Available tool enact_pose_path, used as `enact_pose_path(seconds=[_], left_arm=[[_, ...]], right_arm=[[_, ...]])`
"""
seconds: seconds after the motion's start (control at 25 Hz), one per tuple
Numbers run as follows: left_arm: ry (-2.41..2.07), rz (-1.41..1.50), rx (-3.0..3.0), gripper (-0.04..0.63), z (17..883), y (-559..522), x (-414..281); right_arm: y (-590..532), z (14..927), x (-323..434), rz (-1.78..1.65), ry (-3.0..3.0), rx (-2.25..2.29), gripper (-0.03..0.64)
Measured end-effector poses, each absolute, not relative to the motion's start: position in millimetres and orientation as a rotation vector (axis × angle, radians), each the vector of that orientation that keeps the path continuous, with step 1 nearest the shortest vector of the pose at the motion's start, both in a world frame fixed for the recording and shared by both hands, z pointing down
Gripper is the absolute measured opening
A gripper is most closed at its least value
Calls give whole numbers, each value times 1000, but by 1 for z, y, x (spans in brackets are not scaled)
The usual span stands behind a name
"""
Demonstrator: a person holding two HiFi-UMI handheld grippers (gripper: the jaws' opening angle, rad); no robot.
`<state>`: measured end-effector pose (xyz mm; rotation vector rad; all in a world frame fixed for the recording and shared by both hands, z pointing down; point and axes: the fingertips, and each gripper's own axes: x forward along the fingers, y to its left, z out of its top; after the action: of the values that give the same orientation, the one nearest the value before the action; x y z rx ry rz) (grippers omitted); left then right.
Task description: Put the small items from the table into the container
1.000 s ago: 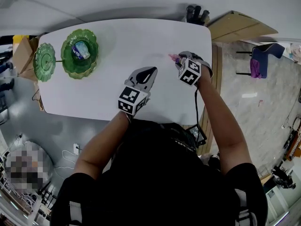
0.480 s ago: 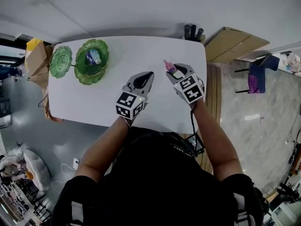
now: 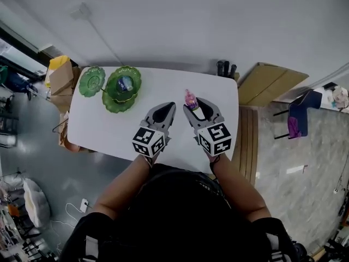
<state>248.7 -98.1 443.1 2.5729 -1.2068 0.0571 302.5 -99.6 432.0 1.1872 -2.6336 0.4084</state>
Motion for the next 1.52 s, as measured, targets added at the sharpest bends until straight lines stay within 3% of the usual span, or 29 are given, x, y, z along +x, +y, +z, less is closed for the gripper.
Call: enact_pose_path(seconds=[0.48,1.52], left_arm=[[-1334,-2,2536,8,420,-70,181],[-1213,-4,2682,8,409,-37,-87]], right_arm=[[-81,416,245,393,-2700,1091,180],[-47,423,-23,443,-2654,1210,181]])
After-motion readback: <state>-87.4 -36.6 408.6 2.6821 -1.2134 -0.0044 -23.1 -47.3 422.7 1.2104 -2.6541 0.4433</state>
